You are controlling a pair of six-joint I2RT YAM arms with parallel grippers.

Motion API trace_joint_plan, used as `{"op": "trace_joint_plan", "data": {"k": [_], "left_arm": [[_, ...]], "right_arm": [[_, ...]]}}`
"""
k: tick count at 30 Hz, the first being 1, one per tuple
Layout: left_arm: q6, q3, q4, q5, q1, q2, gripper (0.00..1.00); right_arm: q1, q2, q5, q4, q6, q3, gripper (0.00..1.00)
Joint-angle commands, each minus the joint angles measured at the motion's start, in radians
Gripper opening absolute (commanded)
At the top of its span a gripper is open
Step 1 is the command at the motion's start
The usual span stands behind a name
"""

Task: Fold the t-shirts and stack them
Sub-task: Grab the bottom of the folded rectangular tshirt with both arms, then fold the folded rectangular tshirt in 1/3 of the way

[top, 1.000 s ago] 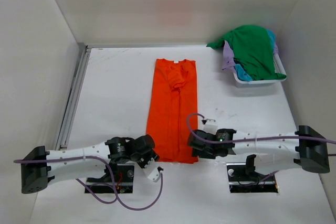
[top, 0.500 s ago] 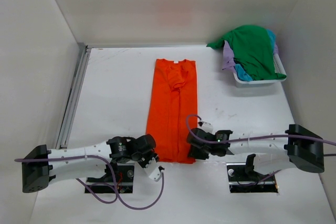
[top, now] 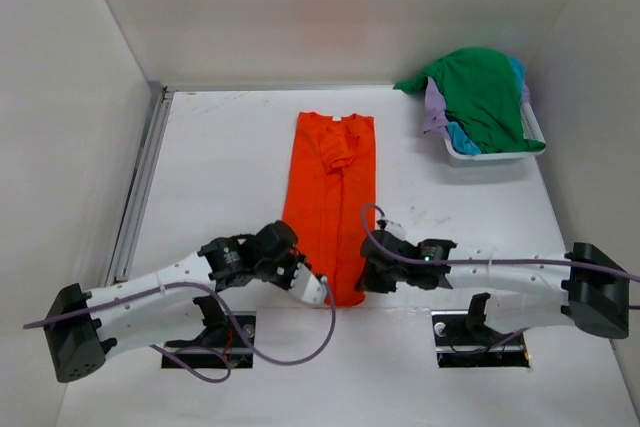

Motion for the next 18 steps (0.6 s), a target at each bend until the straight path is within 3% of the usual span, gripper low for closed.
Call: {"op": "trace_joint_plan", "data": {"k": [1, 8, 18], "left_arm": [[-0.119, 0.173, -0.005, 0.102, 0.123, 0.05, 0.03], [-0.175, 0.446, 0.003, 0.253, 0.459, 0.293, 0.03], [-0.198, 0.767, 0.112, 0.254, 0.629, 0.651, 0.04]], "right_arm": [[-0.064, -0.042, -0.004, -0.053, -0.102, 0.112, 0.0], [-0.329, 0.033, -0.074, -0.066, -0.361, 0.285, 0.01], [-0.612, 0.331, -0.163, -0.046, -0.604, 0.618, 0.01]]}}
